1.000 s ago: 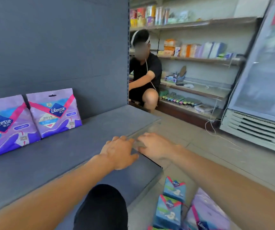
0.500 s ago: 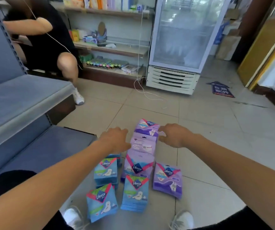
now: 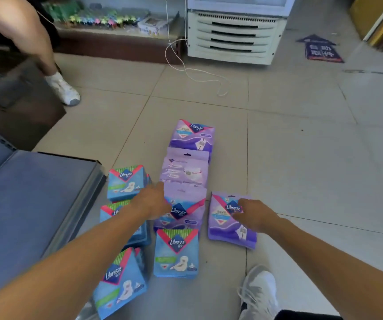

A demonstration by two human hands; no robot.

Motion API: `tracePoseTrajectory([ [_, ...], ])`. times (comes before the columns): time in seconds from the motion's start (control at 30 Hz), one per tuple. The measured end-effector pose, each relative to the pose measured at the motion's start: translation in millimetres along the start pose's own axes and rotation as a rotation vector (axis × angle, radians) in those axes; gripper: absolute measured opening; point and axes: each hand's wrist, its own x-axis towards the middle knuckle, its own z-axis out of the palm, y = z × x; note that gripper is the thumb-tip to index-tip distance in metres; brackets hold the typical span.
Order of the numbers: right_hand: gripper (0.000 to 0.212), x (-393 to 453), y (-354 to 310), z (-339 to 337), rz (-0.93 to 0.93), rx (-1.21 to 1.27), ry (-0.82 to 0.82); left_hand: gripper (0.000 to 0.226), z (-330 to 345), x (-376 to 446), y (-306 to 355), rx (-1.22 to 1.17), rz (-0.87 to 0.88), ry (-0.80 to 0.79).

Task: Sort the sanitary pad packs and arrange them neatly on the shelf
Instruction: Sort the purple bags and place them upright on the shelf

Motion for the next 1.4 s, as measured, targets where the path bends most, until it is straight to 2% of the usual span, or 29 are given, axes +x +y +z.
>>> tracePoseTrajectory([
  [0.13, 0.038, 35.5, 31.1, 40.0, 0.121, 0.091, -0.009, 0.1, 38.1, 35.5, -8.9, -0.182, -0.068, 0.032],
  [0.2, 0.039, 48.8, 43.4, 54.3, 0.198, 0.154, -0.015, 0.106, 52.5, 46.1, -10.2, -0.26, -0.117, 0.062],
  [0.3, 0.049, 74.0, 59.2, 73.4, 0.29, 0.295, 0.025, 0.093, 64.8, 58.5, -5.6, -0.326, -0.201, 0.081],
  [0.4, 0.068, 97.1, 68.7, 88.8, 0.393, 0.47, 0.093, 0.072, 71.8, 67.6, -4.3, -0.372, -0.281, 0.144],
  [0.5, 0.088, 112.7, 66.3, 102.5, 0.514, 0.64, 0.126, 0.064, 78.8, 69.3, -9.0, -0.367, -0.321, 0.177],
  [0.63, 0.09, 124.2, 63.0, 116.6, 0.569, 0.608, 0.192, 0.054, 85.4, 68.1, -13.7, -0.337, -0.35, 0.181],
  [0.73, 0.087, 125.1, 67.9, 116.0, 0.612, 0.634, 0.203, 0.033, 86.6, 68.3, -15.2, -0.336, -0.316, 0.154],
  [0.83, 0.06, 119.4, 76.5, 108.2, 0.548, 0.732, 0.171, 0.02, 90.0, 72.9, -21.3, -0.364, -0.293, 0.192],
  [0.93, 0.04, 106.1, 83.3, 97.5, 0.475, 0.908, 0.207, 0.026, 89.3, 72.9, -24.5, -0.399, -0.275, 0.202],
  [1.0, 0.033, 96.1, 88.6, 90.5, 0.436, 1.064, 0.221, 0.024, 86.7, 69.9, -19.6, -0.517, -0.229, 0.178],
  [1.13, 0.042, 67.0, 95.4, 66.7, 0.355, 1.24, 0.208, 0.028, 78.0, 59.1, -5.8, -0.891, -0.102, 0.096],
  [1.3, 0.042, 27.3, 93.9, 18.3, 0.239, 1.439, 0.23, 0.024, 55.1, 50.9, 4.5, -1.142, -0.113, 0.121],
  [1.4, 0.044, 4.8, 82.3, -21.0, 0.09, 1.624, 0.204, 0.023, 26.3, 41.2, 15.3, -1.307, -0.115, 0.177],
])
